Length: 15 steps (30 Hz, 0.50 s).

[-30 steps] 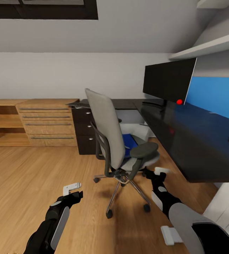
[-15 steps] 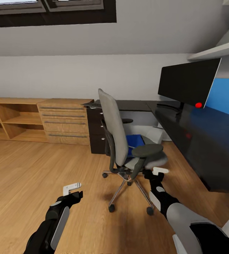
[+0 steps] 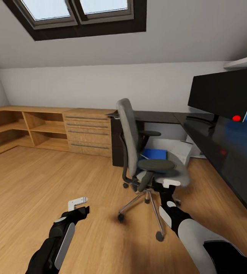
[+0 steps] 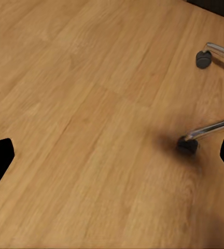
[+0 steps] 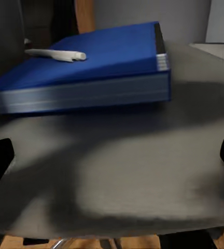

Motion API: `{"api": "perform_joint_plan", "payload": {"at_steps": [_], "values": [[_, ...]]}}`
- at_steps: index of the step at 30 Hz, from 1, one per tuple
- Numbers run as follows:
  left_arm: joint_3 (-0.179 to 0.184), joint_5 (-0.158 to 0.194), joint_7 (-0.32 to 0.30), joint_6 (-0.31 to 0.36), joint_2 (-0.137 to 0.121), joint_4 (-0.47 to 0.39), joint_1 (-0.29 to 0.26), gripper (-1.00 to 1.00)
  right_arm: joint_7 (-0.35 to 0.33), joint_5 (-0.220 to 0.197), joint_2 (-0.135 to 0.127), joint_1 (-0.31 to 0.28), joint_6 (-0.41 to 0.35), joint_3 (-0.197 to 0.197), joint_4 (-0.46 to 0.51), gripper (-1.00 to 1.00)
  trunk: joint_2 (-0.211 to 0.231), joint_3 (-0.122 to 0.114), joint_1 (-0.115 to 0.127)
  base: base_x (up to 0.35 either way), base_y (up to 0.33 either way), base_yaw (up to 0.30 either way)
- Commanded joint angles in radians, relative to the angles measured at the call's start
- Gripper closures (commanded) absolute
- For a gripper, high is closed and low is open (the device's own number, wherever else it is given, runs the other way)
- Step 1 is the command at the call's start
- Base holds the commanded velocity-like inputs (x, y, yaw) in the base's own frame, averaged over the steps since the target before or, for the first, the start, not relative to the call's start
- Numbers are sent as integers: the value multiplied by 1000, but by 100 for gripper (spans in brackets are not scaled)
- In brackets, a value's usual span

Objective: In the bedroom, organize the workspace by keeping the computer under the desk, ensuring the monitor is on the desk, placing the keyboard on the desk next to the monitor, placing the mouse on the desk next to the keyboard, moving the folder from the swivel chair onto the desk next to the mouse, stacking the notebook on top of the folder with the pen on top of the notebook, and positioning the swivel chair next to the desk.

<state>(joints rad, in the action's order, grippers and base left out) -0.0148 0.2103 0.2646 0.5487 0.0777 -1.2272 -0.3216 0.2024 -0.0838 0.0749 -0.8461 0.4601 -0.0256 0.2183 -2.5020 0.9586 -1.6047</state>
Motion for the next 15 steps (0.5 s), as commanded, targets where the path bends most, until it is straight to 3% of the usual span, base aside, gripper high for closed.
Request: {"api": "perform_joint_plan", "payload": {"at_steps": [1, 4, 15], "values": [[0, 11, 7, 3, 1, -1, -1, -100, 0, -7, 0, -1, 6, -5, 0, -100, 0, -4, 1, -1, 0, 238], [1, 9, 7, 3, 1, 7, -1, -100, 0, -7, 0, -1, 7, -5, 0, -100, 1, -18, 2, 0, 0, 236], [1, 7, 7, 2, 1, 14, -1, -100, 0, -7, 0, -1, 8, -4, 0, -100, 1, -28, 2, 0, 0, 195]]}}
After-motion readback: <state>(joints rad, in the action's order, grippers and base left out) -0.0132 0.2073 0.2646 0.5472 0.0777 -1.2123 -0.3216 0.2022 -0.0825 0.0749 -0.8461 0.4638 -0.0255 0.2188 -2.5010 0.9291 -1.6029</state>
